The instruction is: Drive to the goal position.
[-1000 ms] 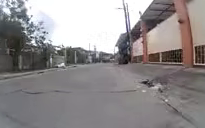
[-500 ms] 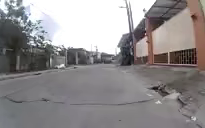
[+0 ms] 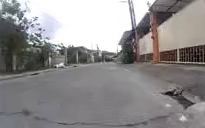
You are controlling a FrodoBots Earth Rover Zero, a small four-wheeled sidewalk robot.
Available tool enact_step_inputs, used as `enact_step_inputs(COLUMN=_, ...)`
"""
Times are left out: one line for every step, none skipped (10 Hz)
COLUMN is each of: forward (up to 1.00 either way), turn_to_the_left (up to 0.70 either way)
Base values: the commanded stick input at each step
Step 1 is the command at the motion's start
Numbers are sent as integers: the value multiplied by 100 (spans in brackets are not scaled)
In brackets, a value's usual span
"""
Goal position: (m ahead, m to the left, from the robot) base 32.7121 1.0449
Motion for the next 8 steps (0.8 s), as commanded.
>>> enact_step_inputs(forward=100, turn_to_the_left=-33)
enact_step_inputs(forward=100, turn_to_the_left=-34)
enact_step_inputs(forward=100, turn_to_the_left=-4)
enact_step_inputs(forward=100, turn_to_the_left=-16)
enact_step_inputs(forward=100, turn_to_the_left=-30)
enact_step_inputs(forward=100, turn_to_the_left=-26)
enact_step_inputs(forward=100, turn_to_the_left=-32)
enact_step_inputs(forward=100, turn_to_the_left=-34)
